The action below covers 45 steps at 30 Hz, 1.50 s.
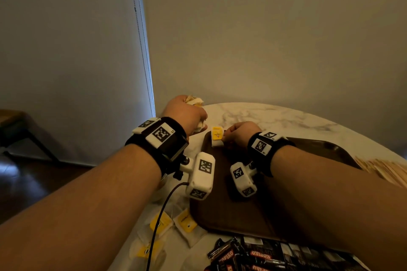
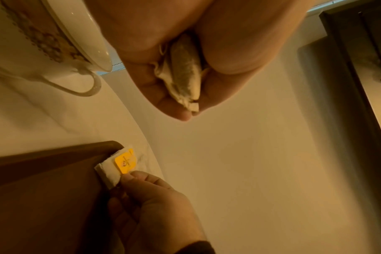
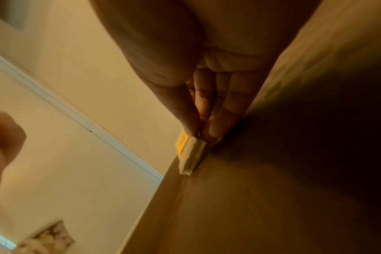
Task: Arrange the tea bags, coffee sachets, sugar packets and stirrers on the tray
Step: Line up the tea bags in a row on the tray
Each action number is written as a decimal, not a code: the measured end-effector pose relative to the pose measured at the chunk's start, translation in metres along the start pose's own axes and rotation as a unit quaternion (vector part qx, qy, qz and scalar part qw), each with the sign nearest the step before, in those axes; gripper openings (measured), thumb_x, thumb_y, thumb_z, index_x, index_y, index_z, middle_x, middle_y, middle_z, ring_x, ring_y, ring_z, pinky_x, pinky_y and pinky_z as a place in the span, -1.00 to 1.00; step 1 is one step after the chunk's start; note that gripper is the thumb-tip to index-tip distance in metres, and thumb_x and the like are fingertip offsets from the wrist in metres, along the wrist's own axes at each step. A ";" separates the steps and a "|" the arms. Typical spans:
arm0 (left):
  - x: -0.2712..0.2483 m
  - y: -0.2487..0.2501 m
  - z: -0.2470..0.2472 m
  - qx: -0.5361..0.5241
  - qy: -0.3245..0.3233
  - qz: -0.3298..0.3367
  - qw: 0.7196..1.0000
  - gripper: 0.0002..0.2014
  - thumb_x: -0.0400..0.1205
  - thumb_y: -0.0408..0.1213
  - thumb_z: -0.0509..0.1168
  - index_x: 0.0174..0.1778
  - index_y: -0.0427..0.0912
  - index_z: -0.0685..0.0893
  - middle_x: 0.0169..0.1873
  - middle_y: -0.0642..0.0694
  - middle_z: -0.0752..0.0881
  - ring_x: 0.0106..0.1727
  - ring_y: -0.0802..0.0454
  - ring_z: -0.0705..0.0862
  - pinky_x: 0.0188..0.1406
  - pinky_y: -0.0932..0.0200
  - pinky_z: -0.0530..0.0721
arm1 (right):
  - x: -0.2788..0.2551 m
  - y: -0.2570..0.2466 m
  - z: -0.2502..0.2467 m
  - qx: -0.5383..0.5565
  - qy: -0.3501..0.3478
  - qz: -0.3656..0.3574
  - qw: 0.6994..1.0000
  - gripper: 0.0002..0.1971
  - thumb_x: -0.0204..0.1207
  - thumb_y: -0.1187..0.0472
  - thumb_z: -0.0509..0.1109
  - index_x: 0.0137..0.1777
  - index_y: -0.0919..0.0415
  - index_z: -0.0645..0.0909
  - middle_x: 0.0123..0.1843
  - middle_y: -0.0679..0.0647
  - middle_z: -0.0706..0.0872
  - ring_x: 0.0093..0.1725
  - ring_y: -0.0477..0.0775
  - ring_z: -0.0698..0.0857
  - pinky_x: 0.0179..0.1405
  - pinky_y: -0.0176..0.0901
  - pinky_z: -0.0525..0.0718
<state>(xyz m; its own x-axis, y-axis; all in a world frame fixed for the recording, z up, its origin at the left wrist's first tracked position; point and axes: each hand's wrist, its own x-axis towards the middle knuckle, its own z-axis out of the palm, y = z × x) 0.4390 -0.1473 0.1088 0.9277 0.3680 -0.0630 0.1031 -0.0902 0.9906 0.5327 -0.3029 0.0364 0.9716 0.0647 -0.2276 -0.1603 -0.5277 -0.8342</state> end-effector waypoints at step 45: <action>-0.039 -0.006 0.008 -0.222 -0.065 -0.145 0.962 -0.93 0.71 -0.31 0.42 0.02 -0.22 0.68 -0.14 -0.20 0.75 -0.40 -0.05 0.75 -0.30 0.05 0.78 | -0.080 -0.028 -0.032 0.141 -0.095 -0.158 0.973 -0.87 0.57 0.11 0.56 -0.03 0.16 0.76 -0.23 0.04 0.76 -0.22 0.06 0.66 -0.32 -0.15 0.57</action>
<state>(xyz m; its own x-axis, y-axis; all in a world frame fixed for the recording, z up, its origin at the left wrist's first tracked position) 0.4056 -0.1687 0.1042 0.9233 0.1965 -0.3299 0.2271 0.4134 0.8818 0.4653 -0.3207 0.0940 0.9350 0.3545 -0.0042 0.0729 -0.2039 -0.9763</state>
